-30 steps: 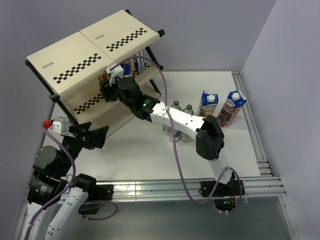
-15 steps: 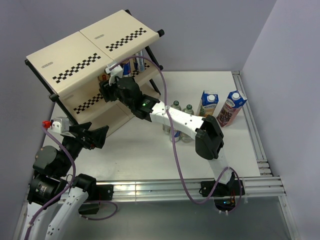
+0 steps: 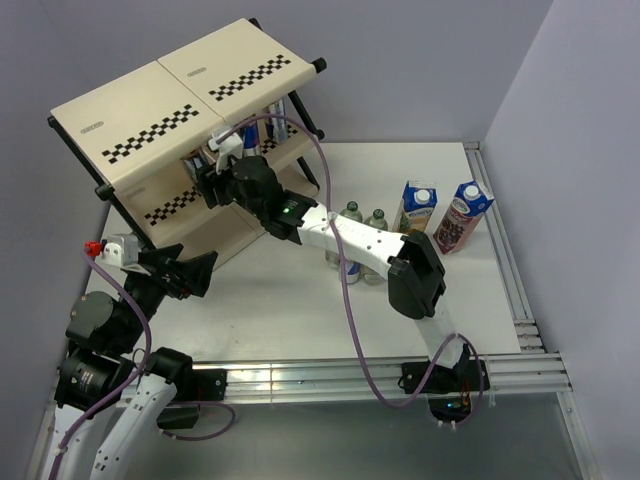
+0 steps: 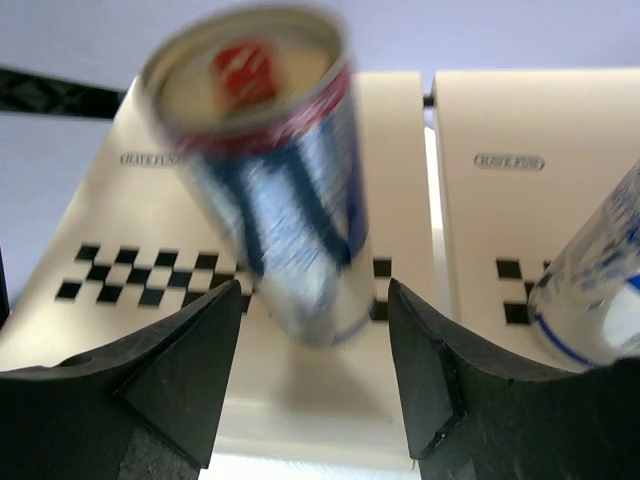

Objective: Place and organize the beverage onto the shelf
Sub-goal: Place the drink on the shelf, then pick up the drink from the center of the board.

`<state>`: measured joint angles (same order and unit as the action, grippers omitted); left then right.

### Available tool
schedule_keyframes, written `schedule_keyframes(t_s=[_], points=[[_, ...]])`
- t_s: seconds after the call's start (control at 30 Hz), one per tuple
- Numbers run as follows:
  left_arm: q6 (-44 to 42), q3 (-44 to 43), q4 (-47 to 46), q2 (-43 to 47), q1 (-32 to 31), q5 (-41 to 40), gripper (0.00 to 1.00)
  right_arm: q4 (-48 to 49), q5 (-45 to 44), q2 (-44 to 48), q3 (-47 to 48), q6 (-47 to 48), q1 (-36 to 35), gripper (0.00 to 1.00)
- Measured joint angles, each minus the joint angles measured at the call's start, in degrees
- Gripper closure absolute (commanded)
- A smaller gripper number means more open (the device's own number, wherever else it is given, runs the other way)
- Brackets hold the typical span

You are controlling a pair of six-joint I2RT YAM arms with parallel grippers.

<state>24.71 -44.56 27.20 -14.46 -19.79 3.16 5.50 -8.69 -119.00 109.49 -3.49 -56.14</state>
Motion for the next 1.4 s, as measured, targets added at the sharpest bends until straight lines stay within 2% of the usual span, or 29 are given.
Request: schedule_keyframes(t_s=[0.33, 0.5, 0.83, 1.1, 1.4], points=[[0.00, 0.00, 0.00, 0.00, 0.00, 0.02, 0.01, -0.90, 1.70, -3.37, -0.44, -0.57, -0.07, 0.34], [0.00, 0.00, 0.00, 0.00, 0.00, 0.02, 0.01, 2.27, 2.56, -1.29, -4.76, -0.81, -0.07, 0.34], [0.00, 0.09, 0.00, 0.00, 0.00, 0.00, 0.00, 1.70, 2.71, 4.44, -10.73, -1.84, -0.07, 0.34], [0.02, 0.11, 0.00, -0.02, 0.00, -0.02, 0.01, -0.83, 1.75, 13.16, -20.00, -3.91, -0.13, 0.35], [0.11, 0.22, 0.00, -0.17, 0.00, 0.00, 0.00, -6.03, -1.16, 31.85, -36.59, -8.57, -0.13, 0.36]])
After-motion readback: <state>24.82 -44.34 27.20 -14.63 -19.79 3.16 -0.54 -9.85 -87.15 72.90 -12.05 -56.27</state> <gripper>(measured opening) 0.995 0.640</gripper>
